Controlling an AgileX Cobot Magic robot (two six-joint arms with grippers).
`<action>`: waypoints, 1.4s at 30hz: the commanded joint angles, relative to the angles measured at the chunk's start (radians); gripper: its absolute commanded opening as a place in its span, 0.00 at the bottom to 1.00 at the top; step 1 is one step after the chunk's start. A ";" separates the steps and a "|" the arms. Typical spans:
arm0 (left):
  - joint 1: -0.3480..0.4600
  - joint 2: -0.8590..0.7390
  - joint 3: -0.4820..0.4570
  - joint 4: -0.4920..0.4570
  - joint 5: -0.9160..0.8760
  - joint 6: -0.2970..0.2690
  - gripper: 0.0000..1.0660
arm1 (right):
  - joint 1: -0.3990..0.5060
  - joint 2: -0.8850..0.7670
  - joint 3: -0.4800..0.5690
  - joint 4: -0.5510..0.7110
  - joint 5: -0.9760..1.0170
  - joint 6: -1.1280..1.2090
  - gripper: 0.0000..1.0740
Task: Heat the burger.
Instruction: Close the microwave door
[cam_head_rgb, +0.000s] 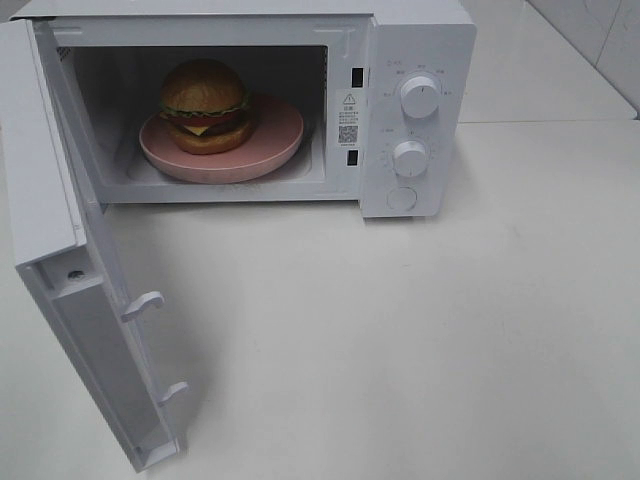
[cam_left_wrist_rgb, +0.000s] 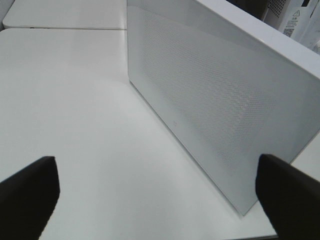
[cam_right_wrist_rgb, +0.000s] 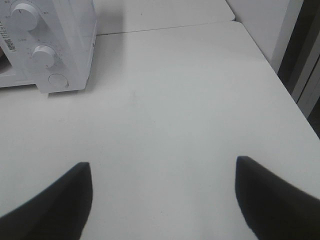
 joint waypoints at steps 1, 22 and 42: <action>0.000 0.033 -0.003 -0.003 -0.020 -0.007 0.94 | -0.006 -0.027 0.003 -0.002 -0.007 -0.008 0.71; 0.000 0.293 -0.039 0.066 -0.352 -0.007 0.13 | -0.006 -0.027 0.003 -0.002 -0.007 -0.008 0.71; 0.000 0.482 0.226 0.055 -0.991 -0.007 0.00 | -0.006 -0.027 0.003 -0.002 -0.007 -0.008 0.71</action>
